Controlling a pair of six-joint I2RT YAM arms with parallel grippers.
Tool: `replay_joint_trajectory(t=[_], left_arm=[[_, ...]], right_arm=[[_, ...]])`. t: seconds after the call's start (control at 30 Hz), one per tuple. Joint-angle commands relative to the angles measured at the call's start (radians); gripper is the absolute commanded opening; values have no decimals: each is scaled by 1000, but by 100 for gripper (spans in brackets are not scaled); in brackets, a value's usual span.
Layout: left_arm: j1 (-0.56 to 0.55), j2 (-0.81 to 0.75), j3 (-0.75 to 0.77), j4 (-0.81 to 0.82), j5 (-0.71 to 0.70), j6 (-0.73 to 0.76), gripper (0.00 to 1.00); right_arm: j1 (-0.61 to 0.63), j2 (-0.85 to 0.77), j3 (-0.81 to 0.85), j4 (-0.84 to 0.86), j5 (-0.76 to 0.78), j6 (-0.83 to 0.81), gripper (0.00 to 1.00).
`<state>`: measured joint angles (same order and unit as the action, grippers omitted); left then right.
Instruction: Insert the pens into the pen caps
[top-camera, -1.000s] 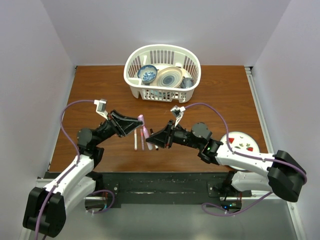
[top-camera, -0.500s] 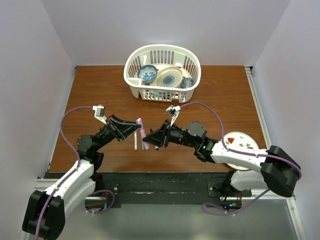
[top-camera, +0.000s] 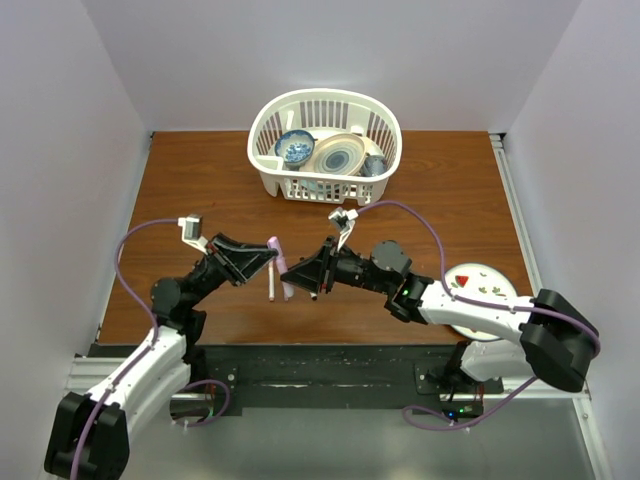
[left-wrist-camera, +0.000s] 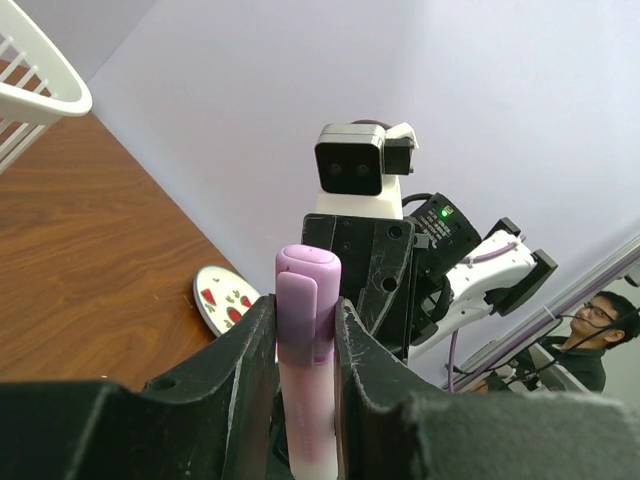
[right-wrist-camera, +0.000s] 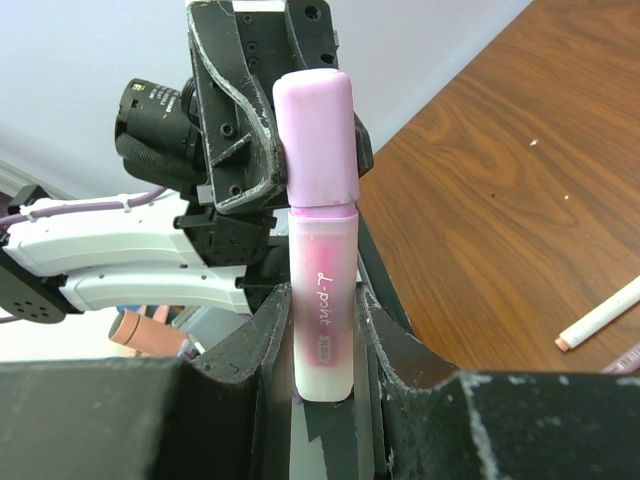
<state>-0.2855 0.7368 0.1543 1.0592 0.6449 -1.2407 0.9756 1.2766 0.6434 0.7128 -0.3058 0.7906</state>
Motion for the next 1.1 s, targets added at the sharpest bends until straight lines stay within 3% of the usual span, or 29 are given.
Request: replay_joint_trajectory(t=[0.0,0.27,0.37,0.7,1.07], left_arm=[[-14,-14,-2,68,88,-20,18],[-15,-31,50,102,139,-32,56],[-15,-50,80,84,156,-23,63],[-15,-117,136,-117,168,125,67],[-69,-43,260,-264,118,302,63]], right_arm=[[-9,-23,79,70,80,-36,0],[-9,-49,101,21,77,-59,0],[-9,-69,98,20,85,-57,0],[-9,-134,125,2,97,-60,0],[-2,-163,145,-42,152,-66,0]])
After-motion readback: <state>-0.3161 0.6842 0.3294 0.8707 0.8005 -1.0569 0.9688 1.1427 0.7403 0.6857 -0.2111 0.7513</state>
